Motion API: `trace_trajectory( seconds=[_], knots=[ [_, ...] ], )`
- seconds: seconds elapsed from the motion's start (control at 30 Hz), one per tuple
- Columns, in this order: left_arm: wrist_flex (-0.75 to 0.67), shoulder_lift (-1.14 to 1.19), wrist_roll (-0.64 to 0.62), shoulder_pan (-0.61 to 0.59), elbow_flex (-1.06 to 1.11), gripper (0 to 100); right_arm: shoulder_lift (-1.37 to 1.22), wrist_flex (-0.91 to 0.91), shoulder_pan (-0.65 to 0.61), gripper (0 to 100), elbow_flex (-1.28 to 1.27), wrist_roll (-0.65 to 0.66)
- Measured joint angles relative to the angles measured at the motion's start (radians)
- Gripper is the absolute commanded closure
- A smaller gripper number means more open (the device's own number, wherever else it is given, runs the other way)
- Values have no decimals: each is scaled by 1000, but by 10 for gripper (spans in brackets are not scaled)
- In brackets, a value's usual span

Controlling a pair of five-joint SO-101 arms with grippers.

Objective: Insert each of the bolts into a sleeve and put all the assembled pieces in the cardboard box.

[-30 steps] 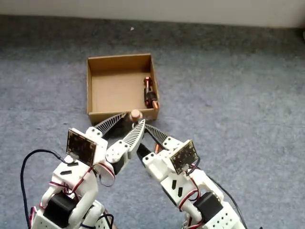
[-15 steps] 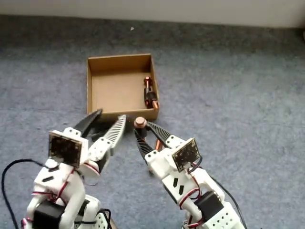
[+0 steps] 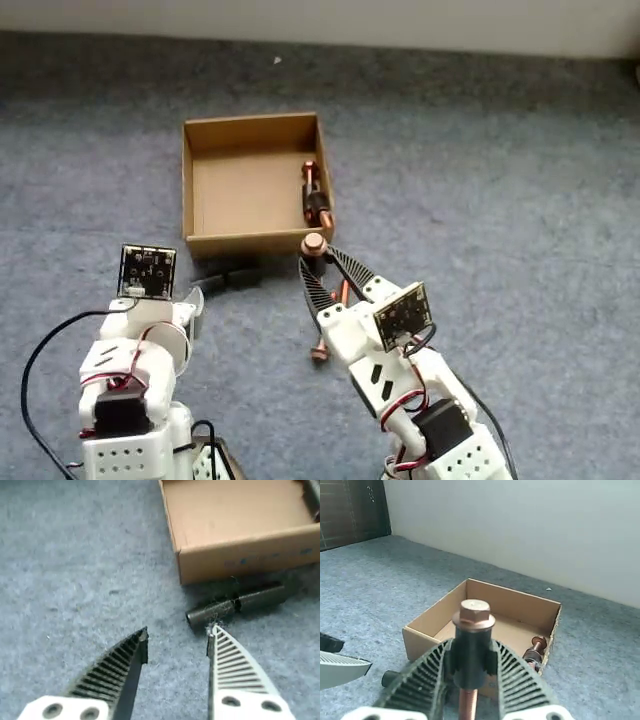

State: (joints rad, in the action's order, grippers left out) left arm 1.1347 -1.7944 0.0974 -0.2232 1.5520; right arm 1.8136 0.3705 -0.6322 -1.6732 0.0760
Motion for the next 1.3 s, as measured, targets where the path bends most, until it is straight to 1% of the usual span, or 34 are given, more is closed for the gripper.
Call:
trace_trajectory(
  seconds=[0.13, 0.27, 0.37, 0.5, 0.63, 0.8, 0.97, 1.13, 1.3],
  knots=[
    [-35, 0, 0, -46, 43, 787, 0, 0, 35, 992, 0, 0],
    [-41, 0, 0, -52, 49, 787, -9, 0, 55, 990, 35, 0],
    [-41, 0, 0, -52, 49, 787, -109, -11, 55, 990, 123, 0],
    [-41, 0, 0, -52, 49, 787, -387, -138, 55, 989, 270, 2],
    [-41, 0, 0, -52, 49, 789, -750, -316, 55, 989, 413, 55],
    [-41, 0, 0, -52, 52, 789, -1204, -502, 57, 989, 589, 74],
    [-41, 0, 0, -52, 52, 789, -1570, -535, 77, 988, 769, 74],
    [-41, 0, 0, -52, 52, 787, -1803, -537, 120, 978, 901, 74],
    [-41, 0, 0, -60, 52, 787, -1860, -537, 121, 836, 934, 74]
  ],
)
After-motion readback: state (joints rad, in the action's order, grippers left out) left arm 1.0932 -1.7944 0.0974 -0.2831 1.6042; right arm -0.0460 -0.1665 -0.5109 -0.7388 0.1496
